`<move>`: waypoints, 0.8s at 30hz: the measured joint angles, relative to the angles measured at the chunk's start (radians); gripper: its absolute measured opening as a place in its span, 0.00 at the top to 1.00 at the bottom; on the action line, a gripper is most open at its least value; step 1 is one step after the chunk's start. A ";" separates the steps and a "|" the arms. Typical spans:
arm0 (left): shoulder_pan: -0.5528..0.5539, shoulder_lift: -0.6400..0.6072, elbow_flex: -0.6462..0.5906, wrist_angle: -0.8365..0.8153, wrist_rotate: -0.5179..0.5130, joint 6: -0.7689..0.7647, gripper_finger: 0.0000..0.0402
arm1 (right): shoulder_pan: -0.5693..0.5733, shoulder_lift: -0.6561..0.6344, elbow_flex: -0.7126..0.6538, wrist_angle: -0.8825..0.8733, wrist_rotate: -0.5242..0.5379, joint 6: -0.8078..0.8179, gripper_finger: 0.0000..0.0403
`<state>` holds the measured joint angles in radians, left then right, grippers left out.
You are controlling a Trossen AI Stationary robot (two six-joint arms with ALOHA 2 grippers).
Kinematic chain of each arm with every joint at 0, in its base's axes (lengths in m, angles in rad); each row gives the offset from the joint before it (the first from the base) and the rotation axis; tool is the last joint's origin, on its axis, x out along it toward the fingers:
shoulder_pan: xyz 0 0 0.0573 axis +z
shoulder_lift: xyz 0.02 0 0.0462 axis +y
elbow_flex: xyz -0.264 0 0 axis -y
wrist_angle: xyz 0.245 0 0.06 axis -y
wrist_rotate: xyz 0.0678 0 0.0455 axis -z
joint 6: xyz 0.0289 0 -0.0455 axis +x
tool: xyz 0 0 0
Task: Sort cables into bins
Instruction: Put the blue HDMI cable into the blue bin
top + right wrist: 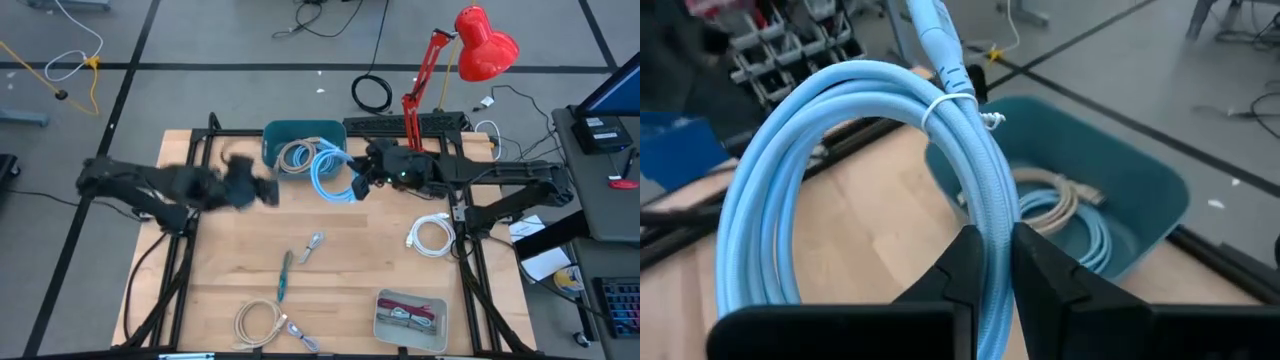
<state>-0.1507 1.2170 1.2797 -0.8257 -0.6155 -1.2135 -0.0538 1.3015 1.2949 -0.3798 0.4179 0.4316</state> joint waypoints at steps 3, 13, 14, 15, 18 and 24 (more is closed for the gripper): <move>0.159 -0.058 -0.031 0.220 0.231 0.187 0.95 | -0.001 -0.009 0.000 0.021 -0.001 -0.005 0.93; 0.509 0.072 -0.061 0.523 1.122 0.264 0.67 | 0.000 -0.011 0.001 0.031 0.006 -0.030 0.93; 0.514 0.093 -0.061 0.524 1.158 0.277 0.63 | 0.001 -0.011 0.001 0.023 0.013 -0.032 0.93; 0.517 0.109 -0.061 0.529 1.175 0.290 0.59 | 0.001 -0.011 0.001 0.025 0.025 -0.032 0.92; 0.516 0.149 -0.061 0.553 1.181 0.300 0.50 | 0.001 -0.011 0.000 0.024 0.030 -0.034 0.92; 0.513 0.189 -0.061 0.644 1.174 0.284 0.48 | 0.001 -0.011 0.001 -0.025 0.031 -0.026 0.93</move>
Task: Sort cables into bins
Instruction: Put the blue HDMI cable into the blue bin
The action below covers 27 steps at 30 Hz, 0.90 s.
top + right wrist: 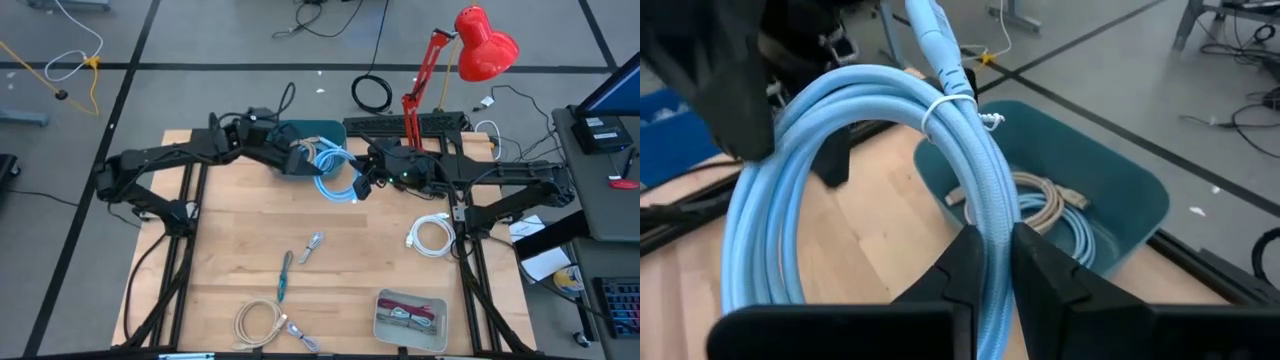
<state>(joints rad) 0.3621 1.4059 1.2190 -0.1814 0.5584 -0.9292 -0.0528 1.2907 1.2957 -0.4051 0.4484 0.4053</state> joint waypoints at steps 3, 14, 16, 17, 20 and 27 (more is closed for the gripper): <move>-0.001 0.005 0.000 0.010 -0.037 -0.009 0.50 | 0.000 0.006 0.000 -0.005 0.000 0.002 0.92; -0.003 0.016 0.001 0.018 -0.067 -0.026 0.90 | 0.001 0.030 0.001 -0.007 -0.026 -0.009 0.91; 0.000 0.015 0.001 0.019 -0.089 -0.034 0.90 | 0.003 0.028 0.001 0.006 -0.026 -0.042 0.89; 0.005 0.014 0.001 0.019 -0.093 -0.040 0.90 | 0.008 0.022 0.000 0.013 -0.026 -0.063 0.88; 0.029 0.014 0.002 0.026 -0.086 -0.034 0.90 | 0.019 -0.009 -0.001 0.046 -0.018 -0.107 0.83; 0.127 0.017 0.001 0.006 -0.139 -0.048 0.90 | 0.024 -0.087 0.001 0.071 -0.045 -0.119 0.70</move>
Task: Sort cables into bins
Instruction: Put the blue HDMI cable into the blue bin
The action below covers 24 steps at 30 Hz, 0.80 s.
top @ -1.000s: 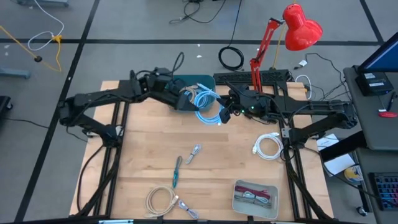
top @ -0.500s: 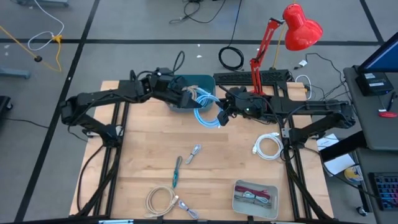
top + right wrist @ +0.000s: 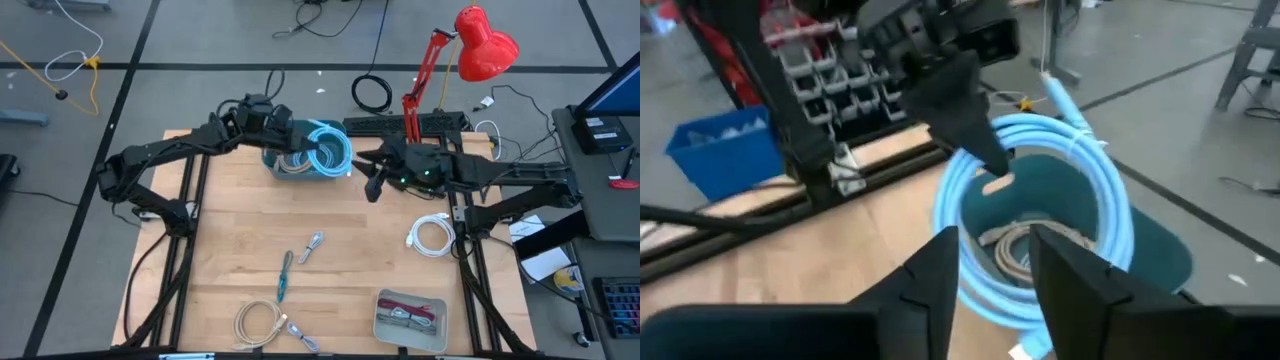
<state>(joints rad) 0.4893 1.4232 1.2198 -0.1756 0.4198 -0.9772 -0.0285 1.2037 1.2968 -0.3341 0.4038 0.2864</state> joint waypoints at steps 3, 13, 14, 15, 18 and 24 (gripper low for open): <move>0.063 -0.003 0.001 -0.027 0.016 0.015 0.90 | -0.003 -0.029 0.000 -0.002 -0.015 0.010 0.66; 0.197 0.152 0.001 -0.085 0.049 0.093 0.90 | 0.065 -0.043 0.000 0.058 -0.041 0.004 0.63; 0.199 0.171 -0.001 -0.091 0.062 0.093 0.90 | 0.071 -0.040 0.000 0.064 -0.042 0.001 0.63; 0.196 0.189 -0.002 -0.074 0.064 0.093 0.90 | 0.077 -0.038 0.000 0.064 -0.042 -0.005 0.63; 0.187 0.236 0.002 -0.024 0.065 0.098 0.90 | 0.098 -0.037 -0.001 0.073 -0.041 -0.015 0.64; 0.190 0.319 0.001 -0.015 0.068 0.111 0.90 | 0.137 -0.034 -0.001 0.075 -0.038 -0.014 0.64</move>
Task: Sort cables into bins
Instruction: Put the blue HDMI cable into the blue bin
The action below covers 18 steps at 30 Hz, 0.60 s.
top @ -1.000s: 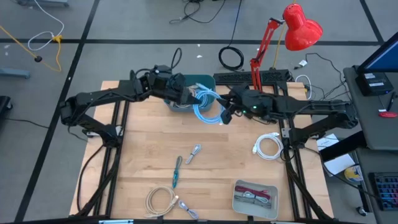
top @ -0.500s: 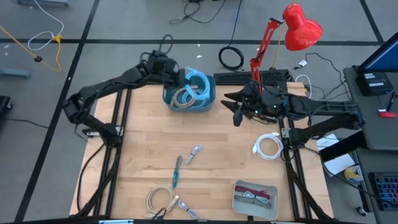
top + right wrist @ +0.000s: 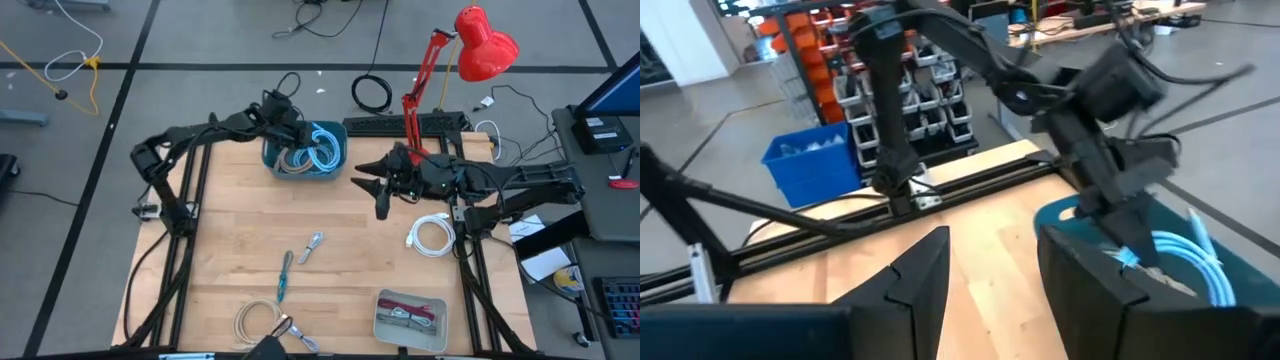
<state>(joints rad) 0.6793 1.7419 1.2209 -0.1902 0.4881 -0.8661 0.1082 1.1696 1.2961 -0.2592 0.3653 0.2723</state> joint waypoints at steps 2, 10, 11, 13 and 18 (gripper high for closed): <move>-0.005 0.022 0.000 -0.002 0.000 0.008 0.90 | 0.012 -0.002 0.000 0.001 0.001 0.002 0.64; -0.015 0.096 0.000 0.021 0.000 0.000 0.90 | 0.031 -0.001 0.000 0.000 0.003 0.012 0.64; -0.016 0.102 0.000 0.019 -0.001 0.000 0.90 | 0.033 -0.001 0.000 0.000 0.003 0.014 0.64; -0.016 0.109 0.000 0.009 0.000 0.000 0.90 | 0.039 -0.001 0.000 0.000 0.004 0.015 0.64; -0.019 0.122 0.000 -0.018 -0.015 -0.006 0.89 | 0.051 -0.001 0.000 0.000 0.006 0.015 0.64</move>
<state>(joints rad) 0.6606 1.8634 1.2209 -0.2083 0.4732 -0.8720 0.1591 1.1690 1.2961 -0.2592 0.3717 0.2871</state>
